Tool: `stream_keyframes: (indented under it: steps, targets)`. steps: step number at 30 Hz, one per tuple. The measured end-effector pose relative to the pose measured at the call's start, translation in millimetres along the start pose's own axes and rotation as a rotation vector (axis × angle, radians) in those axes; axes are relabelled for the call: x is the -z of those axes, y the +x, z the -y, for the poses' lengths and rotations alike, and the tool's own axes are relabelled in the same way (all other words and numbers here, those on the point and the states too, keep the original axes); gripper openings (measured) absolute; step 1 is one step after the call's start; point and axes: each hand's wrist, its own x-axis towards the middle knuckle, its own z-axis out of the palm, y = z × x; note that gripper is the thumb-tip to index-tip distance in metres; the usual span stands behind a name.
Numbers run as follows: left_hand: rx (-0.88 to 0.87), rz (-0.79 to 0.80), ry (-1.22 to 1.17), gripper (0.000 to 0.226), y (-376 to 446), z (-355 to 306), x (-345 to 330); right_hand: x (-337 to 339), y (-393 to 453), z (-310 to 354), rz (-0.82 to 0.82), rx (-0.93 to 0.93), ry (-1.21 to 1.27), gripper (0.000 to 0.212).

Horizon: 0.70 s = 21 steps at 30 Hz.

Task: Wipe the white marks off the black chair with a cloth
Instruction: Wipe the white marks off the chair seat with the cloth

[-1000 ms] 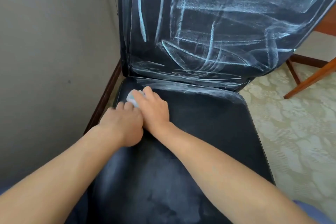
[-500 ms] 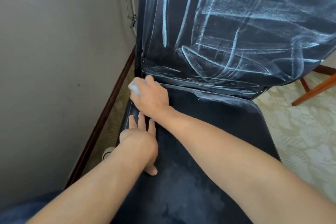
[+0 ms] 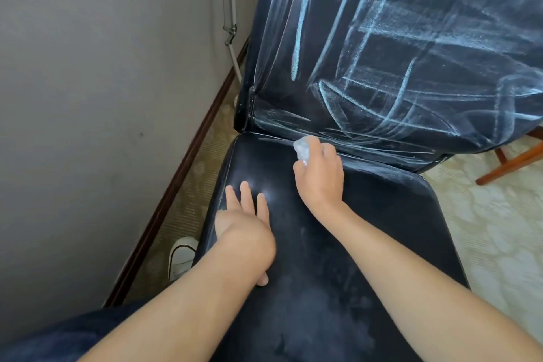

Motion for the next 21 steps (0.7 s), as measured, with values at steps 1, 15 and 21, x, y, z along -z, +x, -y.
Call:
stream_keyframes:
  steps: [1, 15, 21]
  targets:
    - [0.002, -0.002, 0.001, 0.143, 0.0, -1.2, 0.2, -3.6, 7.4, 7.5, 0.002, 0.038, 0.0, 0.036]
    - [0.073, 0.002, -0.023, 0.133, 3.2, -15.9, 6.7, -10.3, 37.9, 63.7, 0.182, 0.519, -0.009, 0.04]
    - [0.053, 0.007, -0.002, 0.144, 0.0, -10.0, 2.4, -19.2, 42.6, 65.4, 0.088, 0.552, -0.121, 0.031]
